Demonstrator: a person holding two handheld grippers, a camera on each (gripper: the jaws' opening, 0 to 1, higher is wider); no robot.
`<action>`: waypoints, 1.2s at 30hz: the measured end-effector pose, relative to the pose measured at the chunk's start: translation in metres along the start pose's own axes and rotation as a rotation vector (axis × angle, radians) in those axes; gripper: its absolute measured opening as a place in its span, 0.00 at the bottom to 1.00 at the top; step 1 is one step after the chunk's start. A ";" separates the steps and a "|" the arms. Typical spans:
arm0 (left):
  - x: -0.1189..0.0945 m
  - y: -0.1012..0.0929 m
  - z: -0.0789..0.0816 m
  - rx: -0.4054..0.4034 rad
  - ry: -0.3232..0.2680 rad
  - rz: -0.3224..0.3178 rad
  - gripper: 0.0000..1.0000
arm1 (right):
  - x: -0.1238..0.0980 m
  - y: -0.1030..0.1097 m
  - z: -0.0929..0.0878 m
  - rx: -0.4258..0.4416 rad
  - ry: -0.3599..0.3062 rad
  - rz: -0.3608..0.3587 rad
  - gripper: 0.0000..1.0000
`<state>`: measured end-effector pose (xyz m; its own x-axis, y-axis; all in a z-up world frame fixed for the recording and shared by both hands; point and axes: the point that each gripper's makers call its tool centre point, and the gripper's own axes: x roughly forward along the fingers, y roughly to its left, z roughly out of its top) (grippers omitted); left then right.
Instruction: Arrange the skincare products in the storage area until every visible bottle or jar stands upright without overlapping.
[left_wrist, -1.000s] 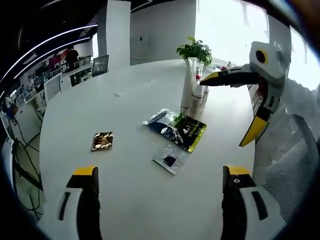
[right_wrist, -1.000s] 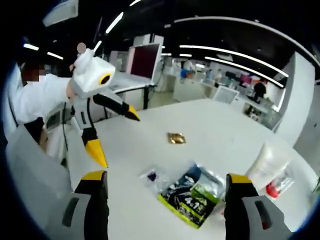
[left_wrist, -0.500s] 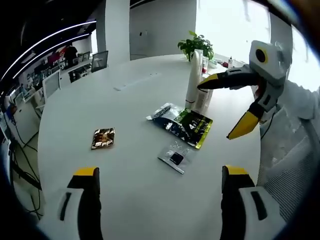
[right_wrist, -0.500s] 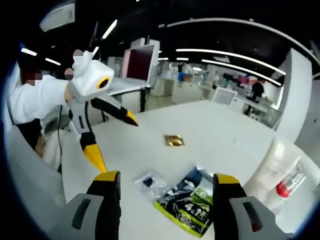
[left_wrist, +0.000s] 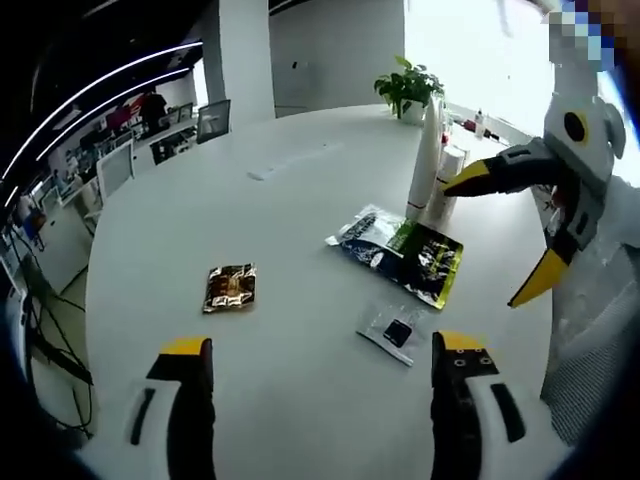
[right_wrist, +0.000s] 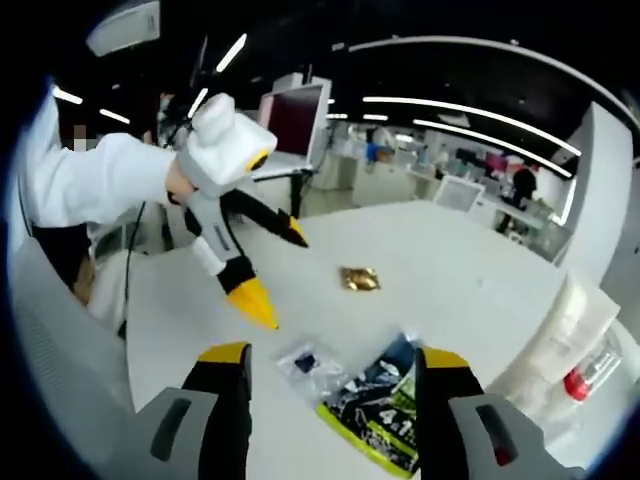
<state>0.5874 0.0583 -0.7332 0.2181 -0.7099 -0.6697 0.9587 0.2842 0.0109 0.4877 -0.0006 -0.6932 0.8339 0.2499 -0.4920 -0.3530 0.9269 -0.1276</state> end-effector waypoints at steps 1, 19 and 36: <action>0.002 0.002 0.000 0.002 0.005 0.002 0.84 | 0.000 -0.001 -0.001 0.001 0.002 -0.001 0.63; 0.044 0.053 0.015 -0.003 0.019 0.095 0.68 | -0.005 -0.009 0.003 0.023 -0.002 -0.014 0.71; 0.074 0.082 0.009 -0.091 0.042 0.117 0.50 | -0.004 -0.011 -0.001 0.033 0.008 -0.010 0.71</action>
<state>0.6844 0.0230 -0.7750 0.3173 -0.6417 -0.6982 0.9064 0.4216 0.0245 0.4875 -0.0120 -0.6910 0.8340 0.2389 -0.4974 -0.3305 0.9381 -0.1036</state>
